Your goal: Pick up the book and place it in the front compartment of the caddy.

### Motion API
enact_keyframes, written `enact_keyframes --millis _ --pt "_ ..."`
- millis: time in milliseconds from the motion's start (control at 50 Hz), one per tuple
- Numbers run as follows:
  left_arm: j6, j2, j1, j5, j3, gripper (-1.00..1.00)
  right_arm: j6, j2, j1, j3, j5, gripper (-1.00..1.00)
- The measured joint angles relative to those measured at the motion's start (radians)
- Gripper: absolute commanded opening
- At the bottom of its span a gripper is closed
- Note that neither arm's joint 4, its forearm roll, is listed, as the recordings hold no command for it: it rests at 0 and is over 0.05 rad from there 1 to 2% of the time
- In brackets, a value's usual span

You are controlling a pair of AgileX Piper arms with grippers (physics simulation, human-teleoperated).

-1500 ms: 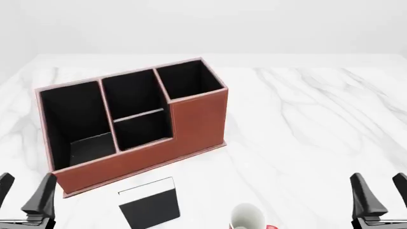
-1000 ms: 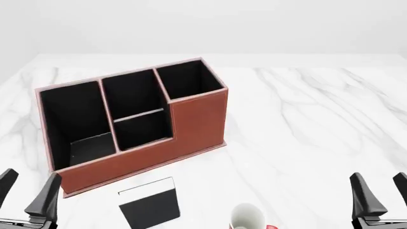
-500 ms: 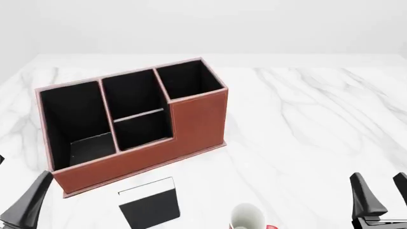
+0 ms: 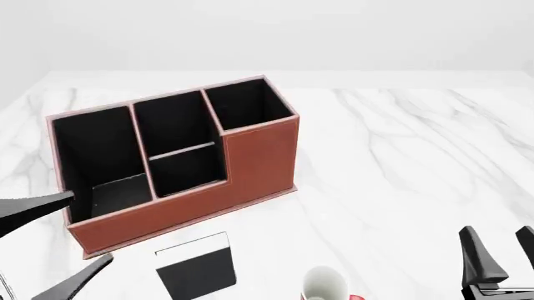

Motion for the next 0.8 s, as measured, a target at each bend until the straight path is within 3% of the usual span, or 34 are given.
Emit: enact_keyframes --millis 320,800 --pt "0.06 0.218 -0.119 0.164 -0.094 1.0 0.0 0.0 0.0 0.0 0.0 1.0" --pt "0.115 0.448 -0.124 0.204 -0.177 1.0 0.0 0.0 0.0 0.0 0.0 1.0"
